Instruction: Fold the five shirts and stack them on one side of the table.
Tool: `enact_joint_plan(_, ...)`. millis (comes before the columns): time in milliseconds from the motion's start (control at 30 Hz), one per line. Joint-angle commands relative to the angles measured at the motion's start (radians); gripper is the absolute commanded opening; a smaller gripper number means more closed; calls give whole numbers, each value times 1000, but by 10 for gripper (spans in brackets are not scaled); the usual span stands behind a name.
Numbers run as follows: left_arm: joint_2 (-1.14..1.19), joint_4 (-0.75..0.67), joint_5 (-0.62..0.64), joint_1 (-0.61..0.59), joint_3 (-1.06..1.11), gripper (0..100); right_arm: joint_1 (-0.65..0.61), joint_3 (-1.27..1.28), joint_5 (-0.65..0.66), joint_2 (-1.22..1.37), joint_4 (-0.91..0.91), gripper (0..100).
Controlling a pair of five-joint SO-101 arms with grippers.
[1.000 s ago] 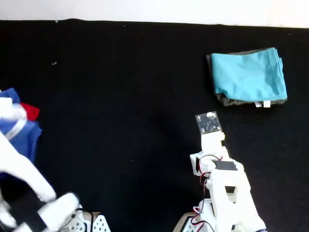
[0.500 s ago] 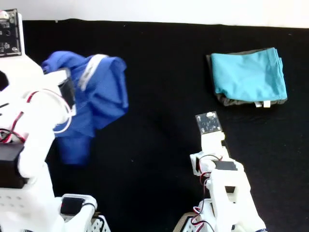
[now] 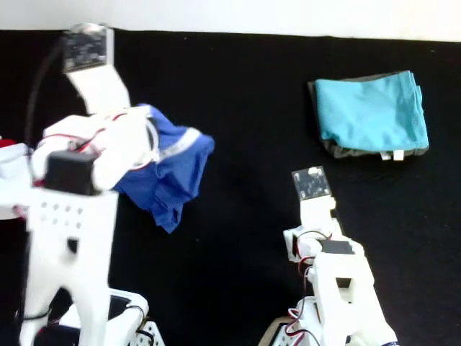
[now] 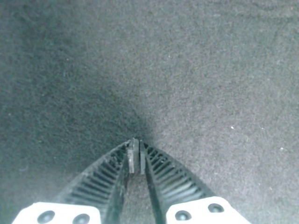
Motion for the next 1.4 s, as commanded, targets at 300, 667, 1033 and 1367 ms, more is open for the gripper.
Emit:
enact_joint_plan(300,33,-135,8,231,-131,164,15,8,-11,-4,-28,23)
enact_joint_plan(667,33,95,-169,-200,140,164,13,-1,-11,-4,-15,23)
enact_joint_plan(1033,33,41,-175,-492,386,162,-229,-591,-38,7,475,205)
enact_joint_plan(1367,36,-41,-175,-679,503,162,-590,-888,-101,358,507,208)
